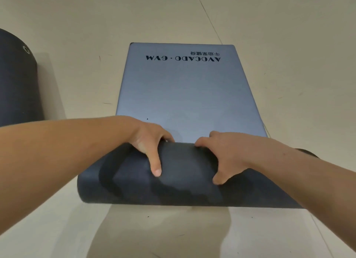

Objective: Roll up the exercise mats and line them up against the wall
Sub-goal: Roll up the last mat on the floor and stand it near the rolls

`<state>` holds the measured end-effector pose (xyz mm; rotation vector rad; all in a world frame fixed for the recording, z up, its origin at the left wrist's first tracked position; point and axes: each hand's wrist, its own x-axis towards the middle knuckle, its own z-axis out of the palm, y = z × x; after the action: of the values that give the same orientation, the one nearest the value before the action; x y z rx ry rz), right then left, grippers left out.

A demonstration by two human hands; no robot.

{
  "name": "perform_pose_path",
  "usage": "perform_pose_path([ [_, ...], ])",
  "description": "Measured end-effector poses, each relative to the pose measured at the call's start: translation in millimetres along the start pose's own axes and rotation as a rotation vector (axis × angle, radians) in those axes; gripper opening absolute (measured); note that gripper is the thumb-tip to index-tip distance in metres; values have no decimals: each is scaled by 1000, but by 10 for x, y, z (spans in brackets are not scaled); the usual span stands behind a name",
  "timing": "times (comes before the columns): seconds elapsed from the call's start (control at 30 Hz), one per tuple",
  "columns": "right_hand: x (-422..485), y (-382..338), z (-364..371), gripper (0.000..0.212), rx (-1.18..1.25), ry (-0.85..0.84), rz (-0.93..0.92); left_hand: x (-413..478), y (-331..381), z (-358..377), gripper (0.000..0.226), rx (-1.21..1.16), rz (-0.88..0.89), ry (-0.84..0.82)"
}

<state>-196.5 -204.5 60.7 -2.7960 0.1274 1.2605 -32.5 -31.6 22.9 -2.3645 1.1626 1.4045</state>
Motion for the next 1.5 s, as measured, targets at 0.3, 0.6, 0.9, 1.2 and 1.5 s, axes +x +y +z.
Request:
perform_pose_path([
  [0.3, 259, -71, -57, 140, -20, 49, -5, -161, -234, -7, 85, -127, 25, 205],
  [0.6, 572, 77, -383, 135, 202, -6, -5, -307, -397, 213, 77, 69, 103, 622],
  [0.9, 517, 146, -510, 93, 141, 433, 196, -75, -150, 591, 144, 481, 7, 576],
  [1.2, 378, -68, -258, 149, -121, 252, 205, 32, -218, 13, 107, 407, 85, 521],
  [1.5, 162, 134, 13, 105, -212, 443, 62, -177, 120, 45, 73, 456, 137, 447],
])
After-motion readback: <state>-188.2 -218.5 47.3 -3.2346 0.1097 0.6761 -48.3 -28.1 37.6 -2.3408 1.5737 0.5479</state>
